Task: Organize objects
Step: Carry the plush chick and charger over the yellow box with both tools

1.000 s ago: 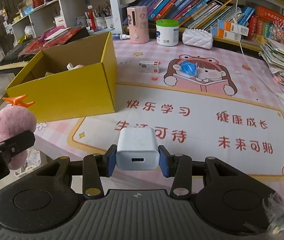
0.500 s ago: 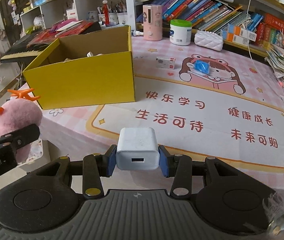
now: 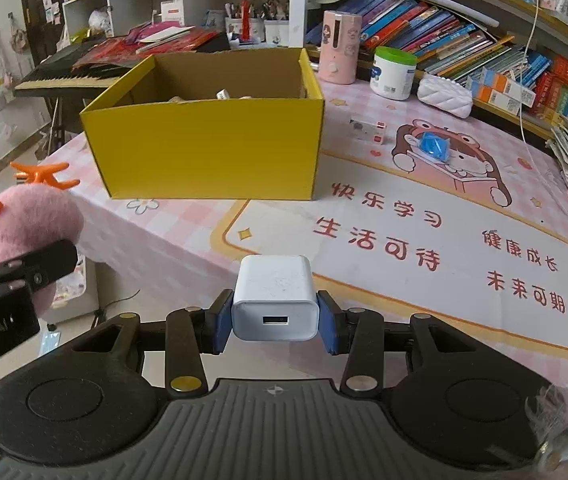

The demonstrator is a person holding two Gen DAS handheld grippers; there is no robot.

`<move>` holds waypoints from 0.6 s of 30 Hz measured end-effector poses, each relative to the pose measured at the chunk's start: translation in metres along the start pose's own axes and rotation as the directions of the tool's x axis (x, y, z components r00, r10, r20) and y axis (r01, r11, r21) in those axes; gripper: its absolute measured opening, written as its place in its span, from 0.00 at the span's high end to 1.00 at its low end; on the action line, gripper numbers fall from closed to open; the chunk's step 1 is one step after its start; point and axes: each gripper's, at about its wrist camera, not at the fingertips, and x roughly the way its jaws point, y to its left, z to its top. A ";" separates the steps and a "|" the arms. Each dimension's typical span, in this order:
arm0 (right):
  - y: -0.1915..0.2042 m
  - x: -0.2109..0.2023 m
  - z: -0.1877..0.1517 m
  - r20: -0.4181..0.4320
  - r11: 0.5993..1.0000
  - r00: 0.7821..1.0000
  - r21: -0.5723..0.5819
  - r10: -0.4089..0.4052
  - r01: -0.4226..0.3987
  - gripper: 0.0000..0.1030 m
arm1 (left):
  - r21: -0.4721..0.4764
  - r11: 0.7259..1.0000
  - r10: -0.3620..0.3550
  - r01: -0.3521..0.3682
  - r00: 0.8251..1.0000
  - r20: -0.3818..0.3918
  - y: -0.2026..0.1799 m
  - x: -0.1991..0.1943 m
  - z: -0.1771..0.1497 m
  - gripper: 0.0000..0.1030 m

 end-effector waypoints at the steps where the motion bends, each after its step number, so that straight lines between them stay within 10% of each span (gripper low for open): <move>1: 0.001 0.000 -0.001 -0.001 1.000 1.000 -0.001 0.002 -0.002 0.61 | -0.001 1.000 0.002 -0.002 1.000 0.000 0.001 0.000 0.000 0.52; 18: 0.007 -0.012 0.000 0.026 1.000 1.000 0.021 0.007 -0.008 0.61 | -0.003 1.000 0.007 -0.007 1.000 0.029 0.011 -0.010 0.002 0.52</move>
